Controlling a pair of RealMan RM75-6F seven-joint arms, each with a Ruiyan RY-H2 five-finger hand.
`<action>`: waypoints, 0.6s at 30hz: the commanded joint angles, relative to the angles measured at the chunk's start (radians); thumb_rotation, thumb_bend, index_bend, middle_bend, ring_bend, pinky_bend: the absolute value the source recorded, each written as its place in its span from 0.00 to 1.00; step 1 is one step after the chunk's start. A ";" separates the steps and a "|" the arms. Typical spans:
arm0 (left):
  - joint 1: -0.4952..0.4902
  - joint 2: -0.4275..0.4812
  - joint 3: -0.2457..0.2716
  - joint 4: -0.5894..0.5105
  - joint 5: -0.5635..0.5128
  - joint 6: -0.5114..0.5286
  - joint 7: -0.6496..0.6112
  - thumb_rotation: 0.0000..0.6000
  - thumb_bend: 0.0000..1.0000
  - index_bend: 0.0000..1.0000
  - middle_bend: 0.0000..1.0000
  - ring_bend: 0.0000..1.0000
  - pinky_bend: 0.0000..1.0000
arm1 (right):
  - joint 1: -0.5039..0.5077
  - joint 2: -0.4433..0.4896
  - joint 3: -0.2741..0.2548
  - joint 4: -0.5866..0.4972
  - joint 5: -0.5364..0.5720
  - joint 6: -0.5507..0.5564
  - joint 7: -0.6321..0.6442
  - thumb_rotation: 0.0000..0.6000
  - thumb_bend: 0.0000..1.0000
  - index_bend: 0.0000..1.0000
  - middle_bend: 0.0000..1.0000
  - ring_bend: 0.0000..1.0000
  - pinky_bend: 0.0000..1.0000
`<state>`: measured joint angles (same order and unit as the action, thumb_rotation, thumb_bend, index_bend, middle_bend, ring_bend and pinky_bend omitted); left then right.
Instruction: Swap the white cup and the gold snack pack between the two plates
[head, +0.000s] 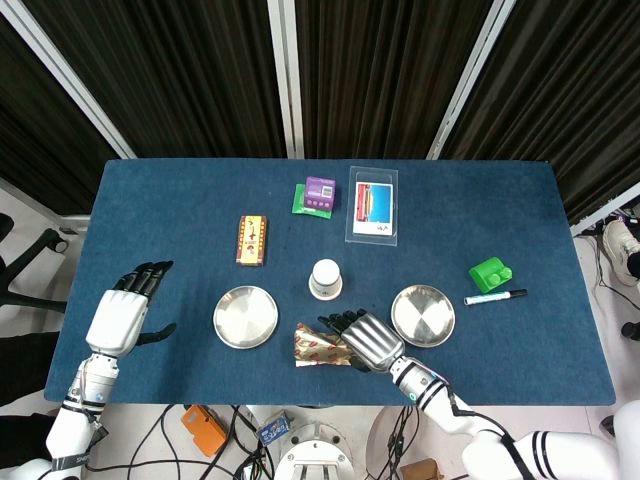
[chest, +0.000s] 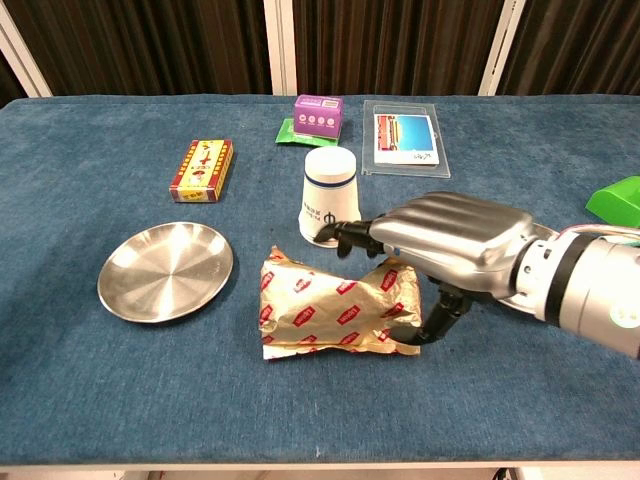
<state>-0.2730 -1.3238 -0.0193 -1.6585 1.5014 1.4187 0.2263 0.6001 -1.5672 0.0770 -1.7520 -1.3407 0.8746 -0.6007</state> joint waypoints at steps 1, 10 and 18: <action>0.006 0.004 0.001 -0.001 0.009 0.008 -0.007 1.00 0.09 0.08 0.13 0.14 0.28 | 0.001 0.080 0.002 -0.084 0.008 0.016 0.013 1.00 0.24 0.00 0.07 0.13 0.32; 0.016 0.015 -0.003 0.004 0.025 0.018 -0.033 1.00 0.09 0.08 0.13 0.14 0.28 | 0.002 0.197 0.116 -0.163 -0.008 0.142 0.104 1.00 0.22 0.00 0.01 0.06 0.23; 0.012 0.011 -0.012 0.012 0.005 -0.008 -0.028 1.00 0.09 0.08 0.13 0.14 0.28 | 0.181 0.075 0.211 -0.035 0.325 0.062 -0.111 1.00 0.22 0.00 0.00 0.06 0.23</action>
<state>-0.2612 -1.3124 -0.0307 -1.6476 1.5083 1.4120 0.1974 0.6988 -1.4281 0.2487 -1.8519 -1.1390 0.9682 -0.6164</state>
